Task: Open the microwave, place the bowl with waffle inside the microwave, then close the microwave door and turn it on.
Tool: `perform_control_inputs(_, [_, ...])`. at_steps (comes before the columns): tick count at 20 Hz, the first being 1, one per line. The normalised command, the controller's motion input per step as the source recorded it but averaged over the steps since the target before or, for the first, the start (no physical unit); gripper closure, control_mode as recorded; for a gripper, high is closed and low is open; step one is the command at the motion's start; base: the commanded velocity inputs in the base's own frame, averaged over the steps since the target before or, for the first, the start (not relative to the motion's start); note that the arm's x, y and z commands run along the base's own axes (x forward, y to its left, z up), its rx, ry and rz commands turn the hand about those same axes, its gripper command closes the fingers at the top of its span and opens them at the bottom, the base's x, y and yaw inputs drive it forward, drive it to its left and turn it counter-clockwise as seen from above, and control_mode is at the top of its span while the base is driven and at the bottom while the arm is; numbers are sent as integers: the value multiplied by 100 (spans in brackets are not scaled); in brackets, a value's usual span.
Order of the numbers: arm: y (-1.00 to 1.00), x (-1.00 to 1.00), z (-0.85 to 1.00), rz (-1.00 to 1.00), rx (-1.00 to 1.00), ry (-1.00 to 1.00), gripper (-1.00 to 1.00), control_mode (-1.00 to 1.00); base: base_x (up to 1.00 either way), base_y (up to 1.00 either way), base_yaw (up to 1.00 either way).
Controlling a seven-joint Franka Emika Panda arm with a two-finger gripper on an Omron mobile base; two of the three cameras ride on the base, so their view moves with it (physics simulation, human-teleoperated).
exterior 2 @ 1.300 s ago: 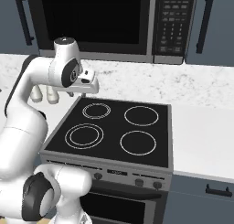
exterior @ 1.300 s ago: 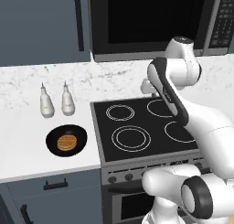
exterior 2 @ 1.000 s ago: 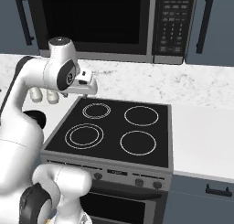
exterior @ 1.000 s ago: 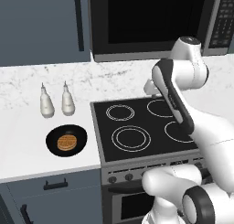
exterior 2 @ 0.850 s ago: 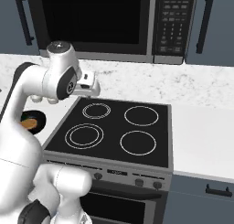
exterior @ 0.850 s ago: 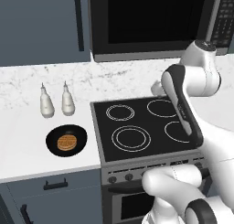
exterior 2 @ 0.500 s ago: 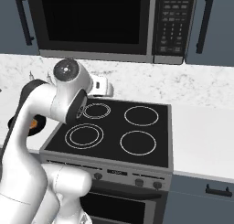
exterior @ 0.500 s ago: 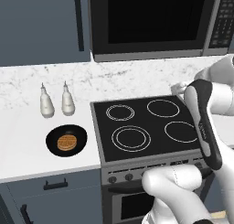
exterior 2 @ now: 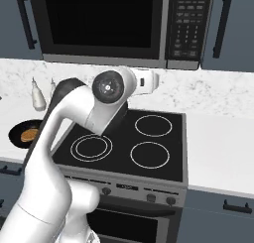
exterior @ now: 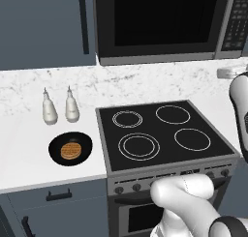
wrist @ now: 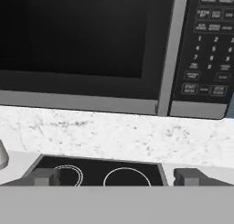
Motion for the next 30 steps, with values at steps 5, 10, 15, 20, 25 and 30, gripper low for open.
perform_control_inputs(5, [-8, 29, 43, -3, 0, -30, -100, -100, 0, 0, 0])
perform_control_inputs(10, [-17, 16, 3, -2, 3, -20, -100, -100, 0, 0, 0])
perform_control_inputs(15, [-14, 32, 2, 0, 6, -15, -100, -100, 0, 0, 0])
perform_control_inputs(20, [-31, 40, 1, 0, 1, -5, -100, -100, 0, 0, 0])
perform_control_inputs(25, [-22, 37, 9, 0, 0, 0, -100, -100, 0, 0, 0])
perform_control_inputs(30, [3, 41, 16, 0, 0, 0, -100, -100, 0, 0, 0])
